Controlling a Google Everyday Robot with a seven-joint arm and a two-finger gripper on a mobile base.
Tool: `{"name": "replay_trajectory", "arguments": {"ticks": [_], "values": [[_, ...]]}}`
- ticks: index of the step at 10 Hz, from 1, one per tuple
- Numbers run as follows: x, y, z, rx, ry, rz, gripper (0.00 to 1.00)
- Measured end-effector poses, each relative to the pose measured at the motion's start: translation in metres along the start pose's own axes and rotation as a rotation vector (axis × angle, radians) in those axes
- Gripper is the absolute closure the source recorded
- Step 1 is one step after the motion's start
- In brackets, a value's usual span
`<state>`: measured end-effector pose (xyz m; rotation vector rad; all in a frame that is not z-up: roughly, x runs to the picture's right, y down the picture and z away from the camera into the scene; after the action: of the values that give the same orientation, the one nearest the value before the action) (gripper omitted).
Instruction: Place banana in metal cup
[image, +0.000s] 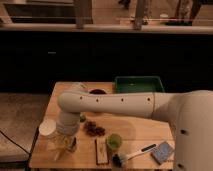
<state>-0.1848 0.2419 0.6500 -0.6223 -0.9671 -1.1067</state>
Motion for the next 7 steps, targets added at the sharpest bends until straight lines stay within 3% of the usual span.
{"name": "replay_trajectory", "arguments": {"ticks": [2,7], "values": [[0.0034,0.0025,0.0064,0.03,-0.082,0.035,1.0],[0.0049,0.0016,0.0089,0.074,-0.177,0.09,1.0]]}}
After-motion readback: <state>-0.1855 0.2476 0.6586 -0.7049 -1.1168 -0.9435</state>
